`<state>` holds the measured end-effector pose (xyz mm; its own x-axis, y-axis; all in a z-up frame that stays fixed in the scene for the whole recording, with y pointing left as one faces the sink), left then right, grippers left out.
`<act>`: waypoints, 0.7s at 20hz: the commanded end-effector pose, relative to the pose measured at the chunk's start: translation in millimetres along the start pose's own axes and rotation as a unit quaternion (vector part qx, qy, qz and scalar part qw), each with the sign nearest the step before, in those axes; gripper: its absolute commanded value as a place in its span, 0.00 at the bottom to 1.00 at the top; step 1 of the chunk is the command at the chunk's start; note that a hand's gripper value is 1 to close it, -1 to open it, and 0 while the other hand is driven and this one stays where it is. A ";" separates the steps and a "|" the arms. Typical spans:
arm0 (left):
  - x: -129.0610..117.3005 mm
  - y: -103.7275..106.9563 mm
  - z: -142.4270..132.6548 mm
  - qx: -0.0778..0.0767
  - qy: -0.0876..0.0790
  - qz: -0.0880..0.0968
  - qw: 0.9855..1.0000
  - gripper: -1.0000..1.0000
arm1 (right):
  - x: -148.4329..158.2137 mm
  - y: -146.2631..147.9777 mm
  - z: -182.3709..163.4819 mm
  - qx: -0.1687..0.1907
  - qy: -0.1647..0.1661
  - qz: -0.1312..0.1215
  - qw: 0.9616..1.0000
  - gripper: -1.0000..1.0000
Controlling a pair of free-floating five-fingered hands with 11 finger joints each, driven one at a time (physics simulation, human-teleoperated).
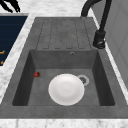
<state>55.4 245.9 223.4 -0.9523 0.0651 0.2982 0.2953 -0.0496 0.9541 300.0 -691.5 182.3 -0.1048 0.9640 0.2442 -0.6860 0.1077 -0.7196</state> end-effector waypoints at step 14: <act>0.0 0.0 0.0 0.000 0.000 0.000 1.000 0.50 | 100.8 -8.8 88.3 -0.049 0.017 0.008 0.999 0.00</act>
<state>55.4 245.9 223.4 -0.9523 0.0651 0.2982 0.2953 -0.0496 0.9541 247.0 -633.1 263.7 -0.1075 0.9714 0.2117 -0.6301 0.0981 -0.7703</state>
